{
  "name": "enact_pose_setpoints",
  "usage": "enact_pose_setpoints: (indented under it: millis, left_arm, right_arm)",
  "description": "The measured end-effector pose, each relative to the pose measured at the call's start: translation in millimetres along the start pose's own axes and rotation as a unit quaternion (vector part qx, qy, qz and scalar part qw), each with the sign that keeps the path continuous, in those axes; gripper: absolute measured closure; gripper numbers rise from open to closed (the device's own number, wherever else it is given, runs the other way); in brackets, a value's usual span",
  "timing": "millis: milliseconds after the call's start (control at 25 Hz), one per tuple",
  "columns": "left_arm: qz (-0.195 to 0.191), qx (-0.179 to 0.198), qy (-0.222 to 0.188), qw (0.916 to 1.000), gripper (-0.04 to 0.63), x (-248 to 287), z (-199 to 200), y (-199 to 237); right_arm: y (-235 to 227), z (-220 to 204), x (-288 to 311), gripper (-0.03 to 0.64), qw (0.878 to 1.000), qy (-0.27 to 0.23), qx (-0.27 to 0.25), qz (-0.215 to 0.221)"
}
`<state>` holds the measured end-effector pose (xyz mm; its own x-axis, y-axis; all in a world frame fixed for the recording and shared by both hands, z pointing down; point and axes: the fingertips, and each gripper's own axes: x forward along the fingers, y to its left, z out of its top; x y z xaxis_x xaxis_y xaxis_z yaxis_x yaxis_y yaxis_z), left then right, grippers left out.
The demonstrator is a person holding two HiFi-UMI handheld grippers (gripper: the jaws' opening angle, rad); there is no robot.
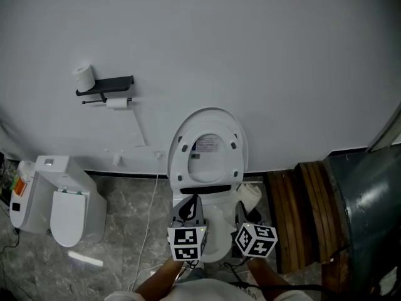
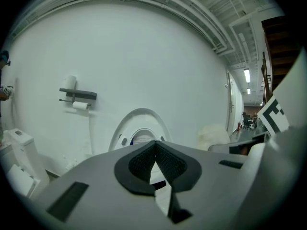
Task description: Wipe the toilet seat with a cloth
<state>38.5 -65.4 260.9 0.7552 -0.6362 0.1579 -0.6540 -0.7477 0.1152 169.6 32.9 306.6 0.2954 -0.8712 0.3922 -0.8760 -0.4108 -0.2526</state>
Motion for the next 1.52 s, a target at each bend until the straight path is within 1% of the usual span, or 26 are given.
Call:
enact_pose_setpoints:
  millis: [160, 280, 360, 480, 600, 680, 800, 880, 960, 1040, 1120, 1280, 1360, 1520]
  left_arm:
    - [0.021, -0.01, 0.0, 0.9997, 0.584, 10, -3, 9]
    - [0.044, -0.011, 0.0, 0.999, 0.584, 13, -4, 17]
    - [0.061, -0.013, -0.006, 0.9981, 0.584, 9, 0, 22]
    - [0.098, -0.01, -0.024, 0.9948, 0.584, -3, 12, 44]
    - [0.137, -0.008, -0.029, 0.99, 0.584, -5, 18, 62]
    - [0.148, -0.006, -0.032, 0.9884, 0.584, -2, 21, 63]
    - [0.153, 0.002, -0.039, 0.9875, 0.584, -6, 24, 62]
    - [0.158, 0.004, -0.041, 0.9866, 0.584, -16, 21, 63]
    - [0.166, 0.005, -0.039, 0.9853, 0.584, -25, 17, 67]
    - [0.177, 0.006, -0.037, 0.9835, 0.584, -34, 13, 72]
    - [0.189, 0.003, -0.033, 0.9814, 0.584, -39, 7, 78]
    - [0.204, -0.012, -0.022, 0.9787, 0.584, -32, -10, 85]
    - [0.205, -0.016, -0.016, 0.9785, 0.584, -23, -19, 86]
    - [0.205, -0.022, -0.012, 0.9784, 0.584, -4, -29, 86]
  right_arm:
    - [-2, -4, 20, 0.506, 1.0, 0.021, -0.006, 0.014]
    - [-2, 1, 41, 0.506, 0.999, 0.029, -0.007, 0.029]
    - [-2, 6, 52, 0.506, 0.999, 0.033, -0.005, 0.039]
    - [16, 18, 73, 0.506, 0.997, 0.032, -0.017, 0.074]
    - [29, 42, 96, 0.506, 0.994, 0.02, -0.031, 0.103]
    - [27, 54, 110, 0.506, 0.992, 0.018, -0.052, 0.112]
    - [22, 67, 125, 0.506, 0.986, 0.014, -0.118, 0.118]
    - [19, 72, 132, 0.506, 0.977, 0.015, -0.177, 0.121]
    - [15, 77, 144, 0.506, 0.963, 0.023, -0.24, 0.125]
    - [12, 82, 158, 0.506, 0.948, 0.029, -0.289, 0.13]
    - [9, 90, 170, 0.506, 0.938, 0.033, -0.317, 0.134]
    - [0, 101, 196, 0.506, 0.927, 0.042, -0.347, 0.135]
    - [-4, 102, 208, 0.506, 0.915, 0.048, -0.376, 0.137]
    - [-9, 106, 227, 0.506, 0.887, 0.061, -0.436, 0.14]
